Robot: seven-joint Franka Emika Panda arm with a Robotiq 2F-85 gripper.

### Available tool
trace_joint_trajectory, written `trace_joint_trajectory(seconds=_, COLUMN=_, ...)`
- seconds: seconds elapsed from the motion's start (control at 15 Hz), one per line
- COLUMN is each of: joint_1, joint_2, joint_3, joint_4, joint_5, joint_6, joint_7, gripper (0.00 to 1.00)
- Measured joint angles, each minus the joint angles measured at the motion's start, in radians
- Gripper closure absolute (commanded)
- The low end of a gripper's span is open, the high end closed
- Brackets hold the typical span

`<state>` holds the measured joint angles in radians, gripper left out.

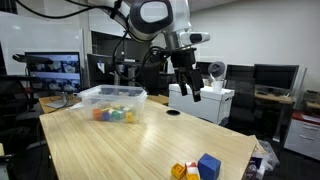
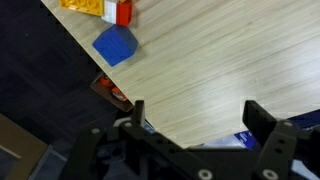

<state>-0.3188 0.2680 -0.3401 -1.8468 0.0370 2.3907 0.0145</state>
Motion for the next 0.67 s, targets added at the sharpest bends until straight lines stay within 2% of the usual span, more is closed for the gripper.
trace_joint_trajectory(seconds=0.67, joint_1=-0.009, joint_2=0.028, joint_3=0.008, joint_4=0.020, joint_5=0.000, joint_6=0.000, joint_7=0.005, gripper=0.00)
